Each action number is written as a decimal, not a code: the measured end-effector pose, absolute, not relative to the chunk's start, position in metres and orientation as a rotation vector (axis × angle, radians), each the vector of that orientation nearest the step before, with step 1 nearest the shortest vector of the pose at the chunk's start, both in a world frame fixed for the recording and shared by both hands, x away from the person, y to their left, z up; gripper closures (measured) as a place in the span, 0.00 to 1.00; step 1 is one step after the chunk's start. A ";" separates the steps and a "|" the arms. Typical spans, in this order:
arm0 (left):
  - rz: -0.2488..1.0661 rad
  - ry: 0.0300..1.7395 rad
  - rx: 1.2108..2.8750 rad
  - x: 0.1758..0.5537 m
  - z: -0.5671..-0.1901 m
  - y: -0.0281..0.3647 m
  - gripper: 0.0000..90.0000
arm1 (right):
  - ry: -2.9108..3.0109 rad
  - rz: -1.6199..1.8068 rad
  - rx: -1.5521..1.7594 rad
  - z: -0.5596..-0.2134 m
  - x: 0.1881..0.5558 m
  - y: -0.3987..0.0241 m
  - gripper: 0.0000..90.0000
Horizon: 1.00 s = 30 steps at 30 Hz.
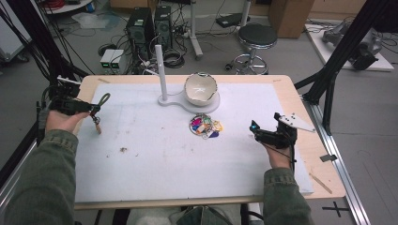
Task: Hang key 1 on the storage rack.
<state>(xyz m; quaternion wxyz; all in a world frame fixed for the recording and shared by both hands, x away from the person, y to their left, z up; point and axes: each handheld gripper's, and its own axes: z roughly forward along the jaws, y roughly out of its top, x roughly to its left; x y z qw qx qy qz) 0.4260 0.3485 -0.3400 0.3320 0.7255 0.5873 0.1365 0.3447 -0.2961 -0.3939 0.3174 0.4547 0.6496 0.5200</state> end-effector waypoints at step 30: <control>0.420 1.498 1.871 0.456 -0.279 0.297 0.81 | 1.707 1.414 1.202 -0.393 0.343 -0.298 0.01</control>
